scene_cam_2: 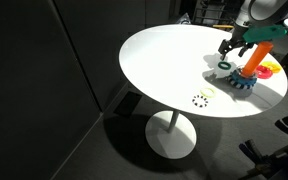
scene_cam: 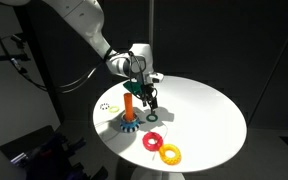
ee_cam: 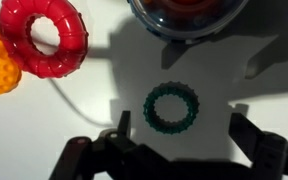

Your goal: Place the dark green ring on the stack

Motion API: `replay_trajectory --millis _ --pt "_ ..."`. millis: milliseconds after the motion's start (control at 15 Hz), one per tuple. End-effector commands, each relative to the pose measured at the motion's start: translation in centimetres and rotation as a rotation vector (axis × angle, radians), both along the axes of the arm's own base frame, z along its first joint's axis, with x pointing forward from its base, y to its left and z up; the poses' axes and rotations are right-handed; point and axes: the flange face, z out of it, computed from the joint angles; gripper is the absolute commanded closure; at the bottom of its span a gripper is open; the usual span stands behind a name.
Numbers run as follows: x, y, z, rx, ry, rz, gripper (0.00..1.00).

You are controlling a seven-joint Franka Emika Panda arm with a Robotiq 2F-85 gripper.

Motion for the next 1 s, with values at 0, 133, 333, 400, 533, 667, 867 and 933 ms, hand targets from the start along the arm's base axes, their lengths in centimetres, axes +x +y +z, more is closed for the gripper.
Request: replay_trajectory --millis 0,133,333,400,533,667,867,933 --pt "1.0 -0.4 -0.8 -0.022 -0.007 -0.013 0.00" --pt "1.1 -0.5 -1.2 -0.024 -0.001 -0.012 0.00" --pt "1.5 -0.5 -1.1 -0.020 -0.003 -0.015 0.00" --pt "1.7 -0.5 -1.0 -0.020 -0.004 -0.016 0.00" --pt "2.0 -0.5 -1.0 -0.024 -0.011 -0.017 0.00" --pt "2.3 -0.5 -1.1 -0.028 -0.017 -0.019 0.00" --pt "2.5 -0.6 -1.6 -0.034 -0.015 -0.023 0.00" --pt "2.6 -0.6 -1.8 -0.036 -0.013 -0.024 0.00"
